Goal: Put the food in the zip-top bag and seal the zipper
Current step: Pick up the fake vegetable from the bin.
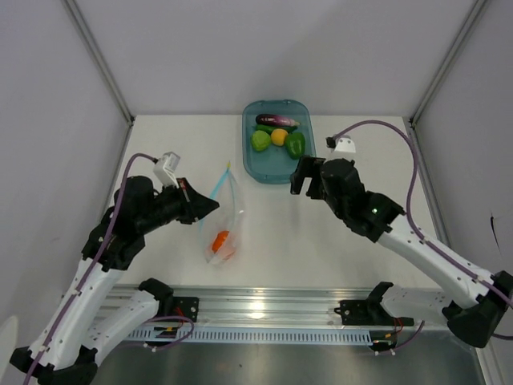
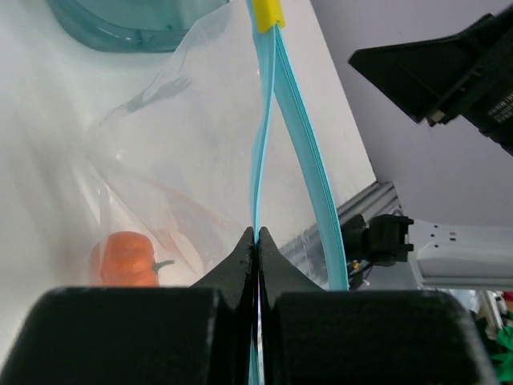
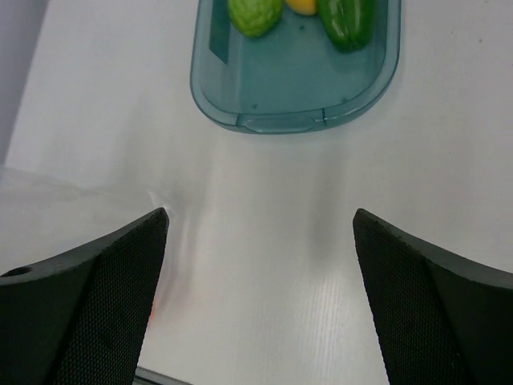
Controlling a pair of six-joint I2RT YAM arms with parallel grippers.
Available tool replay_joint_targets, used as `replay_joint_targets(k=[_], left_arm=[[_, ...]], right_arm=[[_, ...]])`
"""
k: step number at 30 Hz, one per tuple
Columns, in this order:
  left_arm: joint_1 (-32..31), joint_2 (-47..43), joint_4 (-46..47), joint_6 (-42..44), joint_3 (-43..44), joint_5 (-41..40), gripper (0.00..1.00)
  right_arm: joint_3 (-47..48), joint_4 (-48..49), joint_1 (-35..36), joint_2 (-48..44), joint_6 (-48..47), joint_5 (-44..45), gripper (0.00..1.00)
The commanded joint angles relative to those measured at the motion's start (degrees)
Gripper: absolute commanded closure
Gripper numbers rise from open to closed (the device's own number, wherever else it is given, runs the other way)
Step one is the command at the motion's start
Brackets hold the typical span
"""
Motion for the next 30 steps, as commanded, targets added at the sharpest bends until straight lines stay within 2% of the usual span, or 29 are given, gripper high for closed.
replay_joint_targets(k=[1, 6, 10, 16, 22, 30], left_arm=[[0.4, -2.9, -2.2, 3.1, 1.7, -6.1, 0.99], [0.4, -1.8, -4.2, 6.1, 6.5, -10.4, 0.99], [0.4, 1.0, -5.0, 7.8, 9.3, -12.0, 0.99], [0.4, 5.1, -5.1, 10.7, 8.7, -16.3, 0.99], [0.4, 8.9, -2.3, 11.4, 7.5, -15.2, 0.99], [0.4, 10.4, 2.5, 10.7, 4.0, -13.2, 0.99]], right_arm=[[2.2, 4.4, -3.3, 5.8, -5.1, -4.2, 0.03], [8.8, 11.3, -10.9, 18.8, -12.0, -9.3, 0.06], [16.8, 14.0, -14.1, 29.9, -16.7, -12.9, 0.09], [28.3, 15.8, -17.3, 44.4, -19.5, -15.8, 0.14], [38.7, 15.3, -18.9, 55.1, -23.4, -13.2, 0.16], [47.6, 14.1, -20.8, 66.8, -27.3, -10.1, 0.18]])
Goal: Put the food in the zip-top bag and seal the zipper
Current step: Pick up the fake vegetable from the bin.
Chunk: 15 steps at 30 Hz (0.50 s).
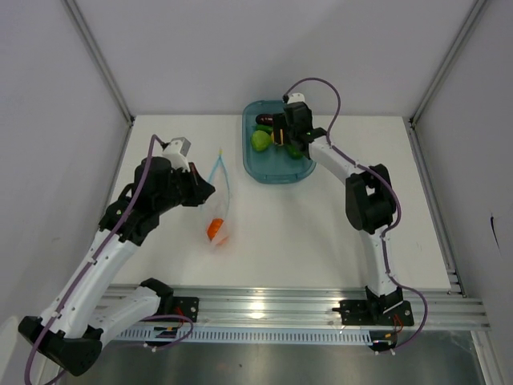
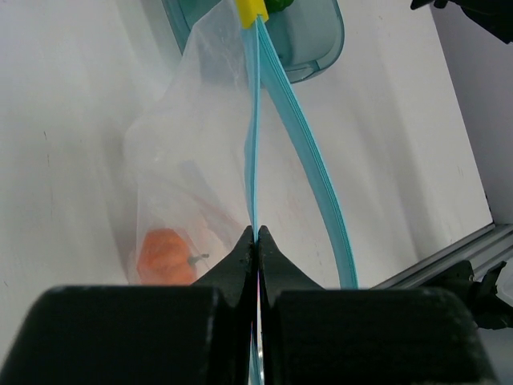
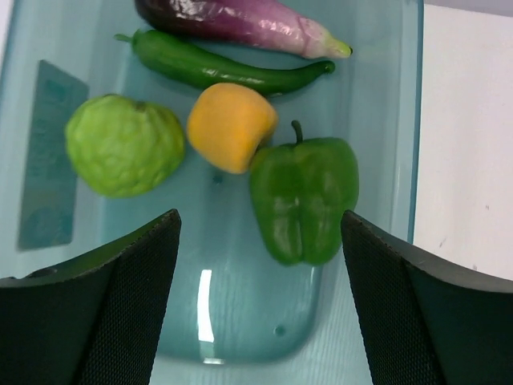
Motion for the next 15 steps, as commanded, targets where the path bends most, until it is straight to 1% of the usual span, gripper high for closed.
replay_joint_targets(k=[1, 6, 15], left_arm=[[0.3, 0.3, 4.3, 1.0, -1.3, 1.3, 0.99], [0.3, 0.8, 5.0, 1.7, -1.7, 1.7, 0.99], [0.4, 1.3, 5.2, 2.5, -1.9, 2.4, 0.99]], right_arm=[[5.4, 0.6, -1.4, 3.4, -2.9, 1.4, 0.18], [9.7, -0.4, -2.3, 7.6, -3.6, 1.7, 0.18], [14.5, -1.7, -2.4, 12.6, -5.1, 3.1, 0.14]])
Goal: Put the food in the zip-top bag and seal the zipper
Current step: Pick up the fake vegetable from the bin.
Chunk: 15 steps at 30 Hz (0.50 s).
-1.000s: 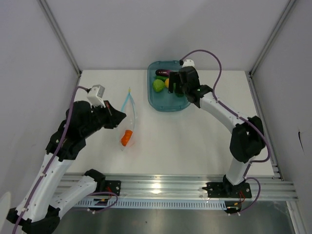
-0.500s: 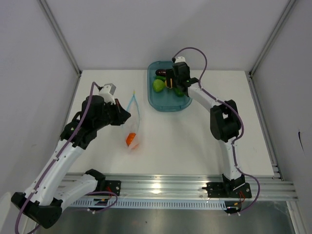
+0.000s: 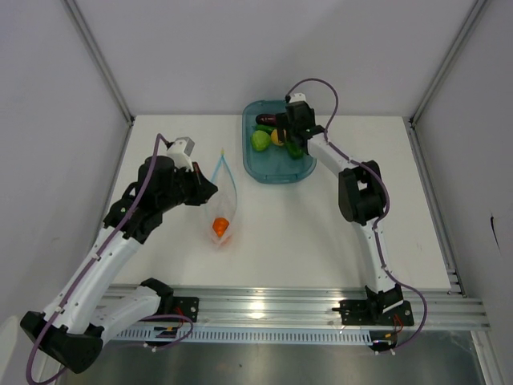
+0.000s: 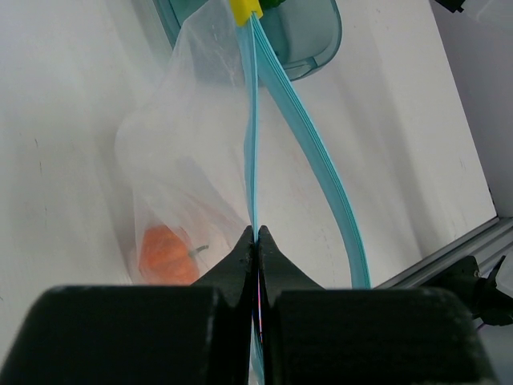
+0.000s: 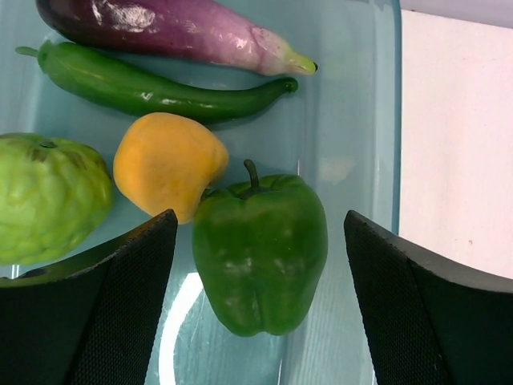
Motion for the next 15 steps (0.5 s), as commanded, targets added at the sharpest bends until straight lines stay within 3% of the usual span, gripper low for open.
replay_joint_targets(k=[1, 15], left_arm=[[0.5, 0.1, 2.5, 1.5, -0.2, 1.2, 0.99], [1.3, 0.2, 2.8, 1.9, -0.9, 2.6, 0.99]], right_arm=[[3.6, -0.3, 0.2, 1.9, -1.3, 1.3, 0.13], [3.4, -1.2, 0.7, 3.8, 0.1, 1.7, 0.16]])
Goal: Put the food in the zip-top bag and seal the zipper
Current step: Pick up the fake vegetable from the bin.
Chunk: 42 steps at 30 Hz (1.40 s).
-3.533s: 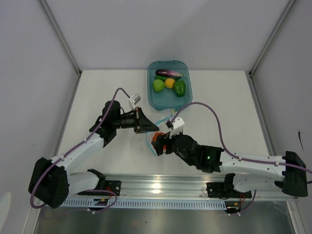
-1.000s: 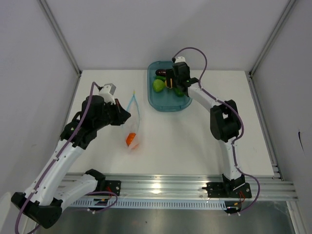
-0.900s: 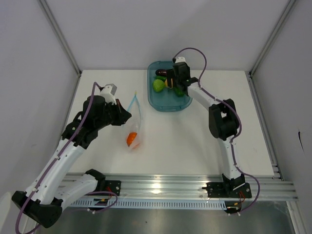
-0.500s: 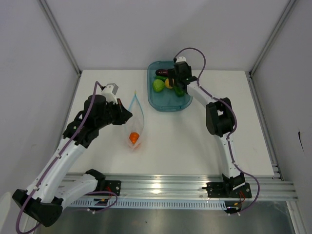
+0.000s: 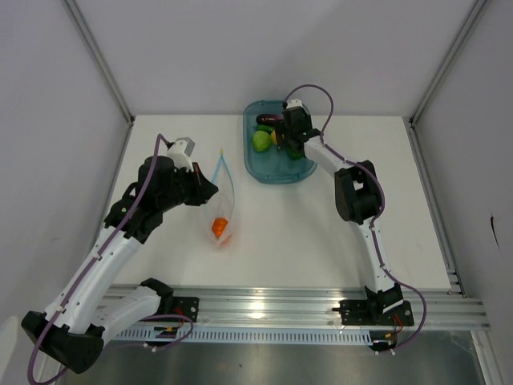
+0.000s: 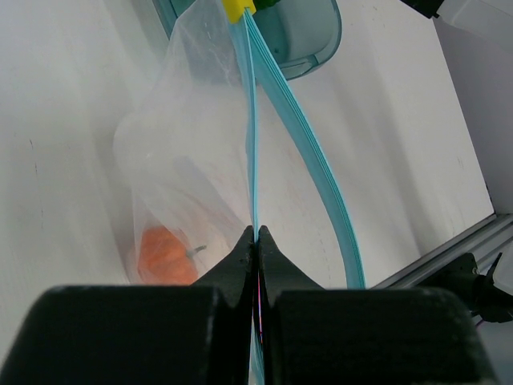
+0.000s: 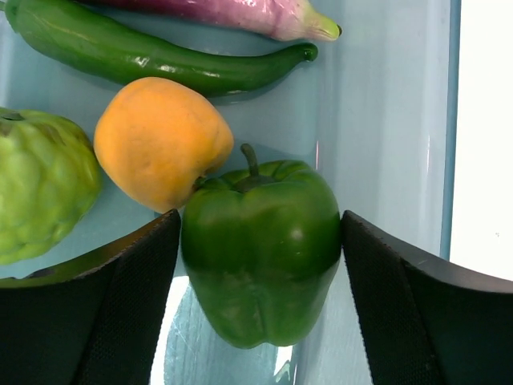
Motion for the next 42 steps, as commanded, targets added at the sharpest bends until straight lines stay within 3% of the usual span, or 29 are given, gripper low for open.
replay_joint_targets(k=[1, 3, 6, 11, 12, 15, 24, 29, 42], left_arm=[[0.6, 0.1, 1.9, 1.4, -0.2, 1.3, 0.99], [0.7, 0.3, 2.2, 1.3, -0.1, 1.7, 1.00], [0.8, 1.3, 2.5, 0.8, -0.5, 2.8, 1.00], [0.9, 2.8, 2.7, 0.1, -0.6, 4.9, 0.99], [0.9, 3.0, 2.8, 0.1, -0.4, 5.1, 1.00], [0.9, 3.3, 3.0, -0.1, -0.7, 5.7, 0.99], [1.0, 4.0, 2.5, -1.1, -0.5, 9.3, 0.99], [1.0, 4.4, 2.3, -1.3, -0.3, 11.4, 0.99], [1.4, 6.4, 3.2, -2.0, 0.4, 18.1, 1.00]], right_arm=[[2.8, 0.0, 0.3, 0.9, 0.4, 1.2, 0.19], [2.7, 0.1, 0.3, 0.9, 0.6, 1.1, 0.23], [2.6, 0.1, 0.4, 0.4, 1.0, 0.6, 0.41], [2.7, -0.1, 0.3, -1.0, 1.4, 0.4, 0.56], [2.6, -0.3, 0.3, -1.4, 1.6, 0.3, 0.63], [2.4, -1.2, 0.4, -3.1, 2.1, 0.1, 0.69], [-3.9, -2.9, 2.1, -16.3, 5.4, -0.6, 0.83], [-10.3, -2.6, 6.2, -26.3, 5.8, 1.0, 0.84], [-38.6, 9.1, 28.4, -60.2, 11.3, 0.9, 0.84]])
